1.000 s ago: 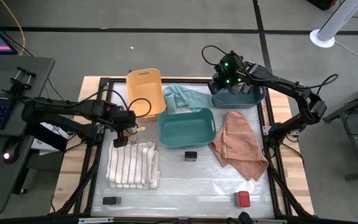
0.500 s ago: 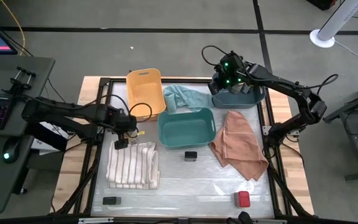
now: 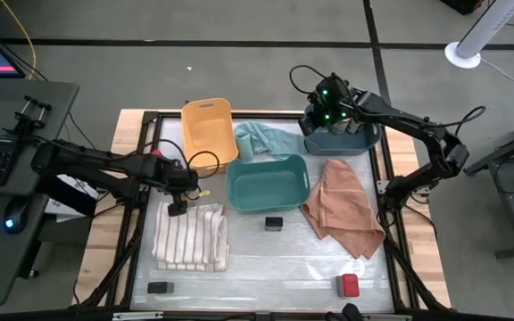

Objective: Sort spices by type
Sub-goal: Put the gold seasoning bottle into the blue bin

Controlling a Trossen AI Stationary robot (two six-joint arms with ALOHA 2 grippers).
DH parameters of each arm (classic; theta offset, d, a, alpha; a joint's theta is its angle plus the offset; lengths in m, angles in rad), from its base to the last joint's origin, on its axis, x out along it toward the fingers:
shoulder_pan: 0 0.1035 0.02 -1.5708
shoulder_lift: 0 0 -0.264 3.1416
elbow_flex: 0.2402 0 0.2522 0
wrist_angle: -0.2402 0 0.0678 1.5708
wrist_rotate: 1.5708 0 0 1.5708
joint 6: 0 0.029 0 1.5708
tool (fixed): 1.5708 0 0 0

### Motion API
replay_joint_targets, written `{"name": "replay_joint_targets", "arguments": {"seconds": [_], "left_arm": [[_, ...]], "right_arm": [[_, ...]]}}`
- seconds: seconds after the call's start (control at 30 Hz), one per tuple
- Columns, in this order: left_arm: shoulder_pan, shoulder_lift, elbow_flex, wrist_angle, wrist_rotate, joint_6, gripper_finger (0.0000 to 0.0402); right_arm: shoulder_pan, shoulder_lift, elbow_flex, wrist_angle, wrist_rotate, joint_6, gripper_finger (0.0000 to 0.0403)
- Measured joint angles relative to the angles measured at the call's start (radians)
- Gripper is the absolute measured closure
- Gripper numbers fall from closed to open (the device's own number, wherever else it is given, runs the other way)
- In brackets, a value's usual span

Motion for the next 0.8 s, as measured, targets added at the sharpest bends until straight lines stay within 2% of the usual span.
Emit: {"name": "replay_joint_targets", "arguments": {"seconds": [0.17,0.4,0.6,0.8], "left_arm": [[0.000,0.000,0.000,0.037,-0.018,0.000,0.0068],[0.000,-0.002,0.002,0.031,-0.019,-0.001,0.0164],[0.002,-0.001,0.009,0.022,-0.017,0.001,0.0164],[0.028,-0.005,0.134,0.009,0.018,0.053,0.0164]], "right_arm": [[0.000,0.000,0.000,0.000,0.000,0.003,0.0403],[0.000,0.000,0.000,0.000,0.000,0.003,0.0403],[0.000,0.000,0.000,0.002,-0.015,-0.003,0.0403],[0.003,-0.049,-0.002,0.097,-0.255,-0.087,0.0403]]}}
